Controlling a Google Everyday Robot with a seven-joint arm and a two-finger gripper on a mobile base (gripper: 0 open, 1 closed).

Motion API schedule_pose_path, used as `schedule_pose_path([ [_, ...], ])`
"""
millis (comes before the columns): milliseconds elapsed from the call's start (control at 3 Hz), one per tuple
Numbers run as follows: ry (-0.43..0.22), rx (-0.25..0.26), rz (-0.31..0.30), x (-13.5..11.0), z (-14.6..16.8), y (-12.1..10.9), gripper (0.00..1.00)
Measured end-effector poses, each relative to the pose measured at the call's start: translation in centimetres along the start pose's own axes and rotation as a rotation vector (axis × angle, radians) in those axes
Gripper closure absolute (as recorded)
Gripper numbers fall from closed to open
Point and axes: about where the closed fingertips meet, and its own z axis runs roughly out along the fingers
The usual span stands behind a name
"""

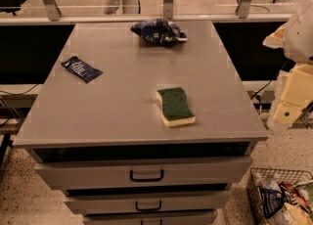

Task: Move rxbar blueberry near blue chip bag

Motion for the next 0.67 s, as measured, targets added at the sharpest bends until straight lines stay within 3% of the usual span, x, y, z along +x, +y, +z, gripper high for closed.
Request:
schedule_pose_path([
  [667, -0.015, 0.003, 0.001, -0.45, 0.33, -0.03, 0.0],
])
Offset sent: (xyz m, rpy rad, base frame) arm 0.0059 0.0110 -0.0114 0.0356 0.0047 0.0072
